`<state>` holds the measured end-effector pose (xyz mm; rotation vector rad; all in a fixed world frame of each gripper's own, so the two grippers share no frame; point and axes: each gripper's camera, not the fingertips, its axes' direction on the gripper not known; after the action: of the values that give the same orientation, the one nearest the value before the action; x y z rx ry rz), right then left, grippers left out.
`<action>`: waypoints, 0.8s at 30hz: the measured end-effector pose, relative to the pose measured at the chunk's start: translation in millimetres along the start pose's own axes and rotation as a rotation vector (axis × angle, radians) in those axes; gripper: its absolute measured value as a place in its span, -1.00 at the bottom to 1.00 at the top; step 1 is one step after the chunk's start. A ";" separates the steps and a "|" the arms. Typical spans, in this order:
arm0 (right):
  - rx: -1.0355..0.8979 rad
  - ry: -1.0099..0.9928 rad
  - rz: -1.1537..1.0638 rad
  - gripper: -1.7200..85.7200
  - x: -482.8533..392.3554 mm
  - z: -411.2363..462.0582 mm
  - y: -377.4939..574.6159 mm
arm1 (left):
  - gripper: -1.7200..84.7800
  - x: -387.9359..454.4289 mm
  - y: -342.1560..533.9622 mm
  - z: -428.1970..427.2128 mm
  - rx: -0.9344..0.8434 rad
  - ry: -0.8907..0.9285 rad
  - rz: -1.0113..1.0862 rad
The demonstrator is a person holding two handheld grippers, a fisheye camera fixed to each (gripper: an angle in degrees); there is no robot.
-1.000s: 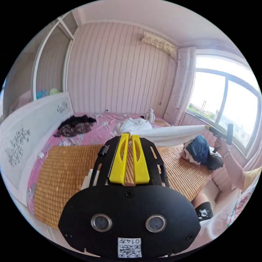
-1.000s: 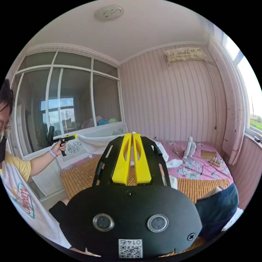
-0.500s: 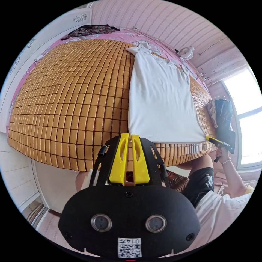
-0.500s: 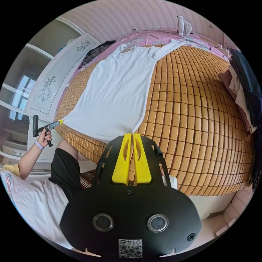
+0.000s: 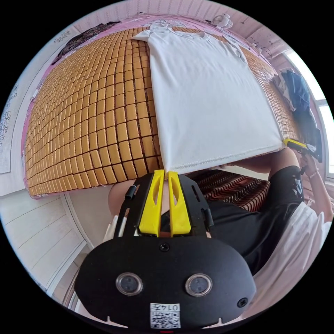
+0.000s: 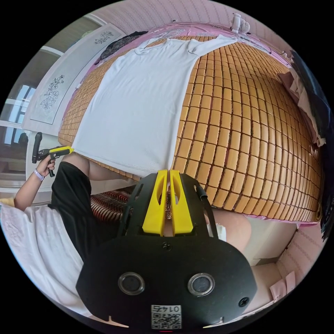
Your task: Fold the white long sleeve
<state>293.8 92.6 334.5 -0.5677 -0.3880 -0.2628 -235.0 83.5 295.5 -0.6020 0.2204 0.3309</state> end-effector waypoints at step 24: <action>-0.105 -0.002 -0.024 -0.95 -18.9 32.3 -36.7 | -0.86 -2.6 -17.6 1.8 0.094 0.015 -0.029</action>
<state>255.1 83.6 368.8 -0.6668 -0.3844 -0.3076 -230.8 70.4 306.9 -0.5148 0.2400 0.2868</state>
